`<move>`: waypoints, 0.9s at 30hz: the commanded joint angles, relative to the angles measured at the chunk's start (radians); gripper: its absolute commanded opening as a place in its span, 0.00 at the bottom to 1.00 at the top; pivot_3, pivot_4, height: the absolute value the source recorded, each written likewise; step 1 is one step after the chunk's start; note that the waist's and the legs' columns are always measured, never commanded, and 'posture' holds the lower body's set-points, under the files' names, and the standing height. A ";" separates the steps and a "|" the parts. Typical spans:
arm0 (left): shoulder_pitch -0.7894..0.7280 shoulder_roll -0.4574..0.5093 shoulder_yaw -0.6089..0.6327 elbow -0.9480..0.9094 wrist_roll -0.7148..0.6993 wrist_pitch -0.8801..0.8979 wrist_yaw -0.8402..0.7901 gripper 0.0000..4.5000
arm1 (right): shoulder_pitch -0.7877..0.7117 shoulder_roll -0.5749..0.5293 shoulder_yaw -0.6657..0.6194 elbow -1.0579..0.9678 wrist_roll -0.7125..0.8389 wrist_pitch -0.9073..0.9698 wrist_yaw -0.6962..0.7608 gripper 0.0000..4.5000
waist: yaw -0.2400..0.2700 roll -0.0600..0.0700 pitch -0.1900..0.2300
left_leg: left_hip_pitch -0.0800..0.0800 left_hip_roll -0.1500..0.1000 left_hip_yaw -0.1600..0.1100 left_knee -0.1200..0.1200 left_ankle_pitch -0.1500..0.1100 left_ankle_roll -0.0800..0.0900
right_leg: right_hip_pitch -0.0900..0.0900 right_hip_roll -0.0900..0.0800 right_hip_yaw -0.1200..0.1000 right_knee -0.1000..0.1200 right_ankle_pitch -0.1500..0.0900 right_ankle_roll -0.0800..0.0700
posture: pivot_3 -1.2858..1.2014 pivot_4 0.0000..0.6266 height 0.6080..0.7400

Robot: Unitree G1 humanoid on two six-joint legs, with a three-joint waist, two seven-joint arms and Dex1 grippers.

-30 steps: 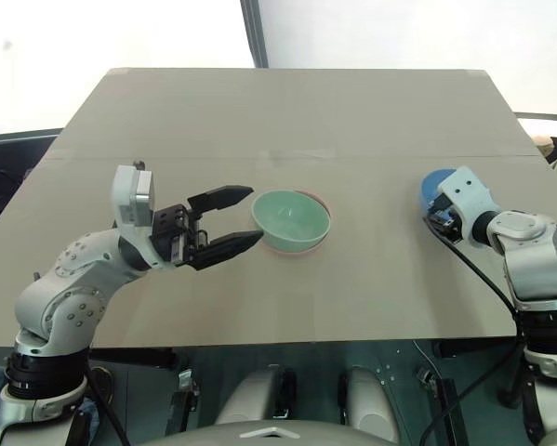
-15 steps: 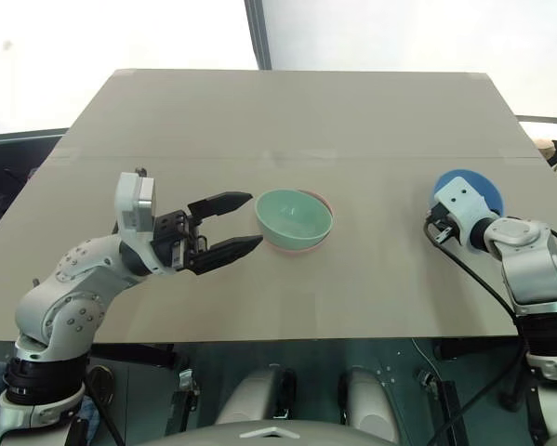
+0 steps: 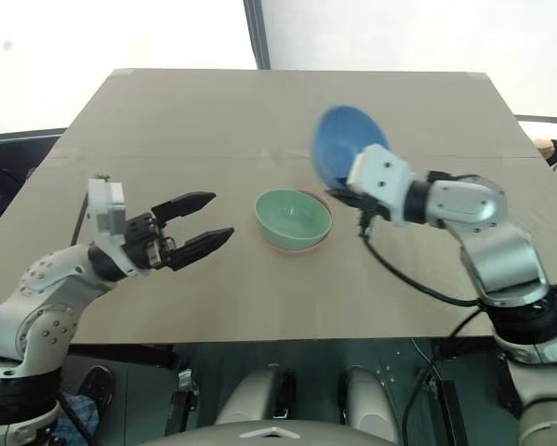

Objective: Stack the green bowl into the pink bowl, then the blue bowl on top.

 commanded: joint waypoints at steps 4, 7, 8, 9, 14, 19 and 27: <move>0.030 0.013 0.046 -0.060 -0.031 -0.001 0.003 0.98 | -0.076 0.044 0.143 0.022 -0.063 -0.090 0.035 0.13 | -0.004 0.000 0.000 | 0.000 -0.001 0.000 0.000 0.000 0.001 | 0.000 -0.001 0.000 -0.001 0.000 0.000 | 0.52 0.24 1.00; 0.039 0.014 0.047 -0.067 -0.032 -0.001 0.003 0.98 | -0.095 0.061 0.171 0.055 -0.090 -0.119 0.033 0.36 | -0.002 0.000 0.000 | 0.000 -0.001 0.000 0.000 0.000 0.000 | 0.000 -0.001 0.000 0.000 0.000 0.000 | 0.52 0.24 1.00; 0.040 0.014 0.046 -0.069 -0.034 -0.001 0.005 0.98 | -0.101 0.071 0.170 0.072 -0.105 -0.122 0.016 0.48 | -0.002 0.000 0.000 | 0.000 -0.001 0.000 0.000 0.000 0.000 | 0.000 -0.001 0.000 0.000 0.000 0.000 | 0.52 0.24 1.00; 0.041 0.014 0.047 -0.072 -0.035 -0.001 0.006 0.98 | -0.104 0.078 0.166 0.085 -0.114 -0.121 0.001 0.54 | -0.003 0.000 0.000 | 0.000 -0.001 0.000 0.000 0.000 0.000 | 0.000 -0.001 0.000 0.000 0.000 0.000 | 0.52 0.24 1.00; 0.069 0.019 0.055 -0.088 -0.028 0.003 0.023 0.98 | -0.059 0.026 0.039 0.075 -0.050 -0.059 0.007 0.63 | -0.001 0.000 0.000 | -0.001 -0.001 0.000 0.000 0.000 0.000 | 0.000 -0.002 0.000 -0.001 0.000 0.000 | 0.52 0.24 1.00; 0.114 0.023 0.061 -0.103 -0.021 0.002 0.032 0.98 | 0.117 -0.034 -0.181 -0.004 0.116 0.111 -0.012 0.63 | -0.001 -0.001 0.000 | -0.001 -0.001 0.000 -0.002 -0.001 0.001 | 0.000 -0.002 0.000 -0.003 0.000 0.000 | 0.52 0.24 1.00; 0.227 0.032 0.100 -0.106 0.007 -0.014 0.028 0.98 | 0.498 -0.166 -0.568 0.006 0.319 0.157 0.068 0.63 | -0.005 0.001 0.000 | -0.003 -0.001 0.001 -0.004 -0.003 0.005 | 0.001 -0.003 0.000 -0.008 0.000 0.000 | 0.52 0.24 1.00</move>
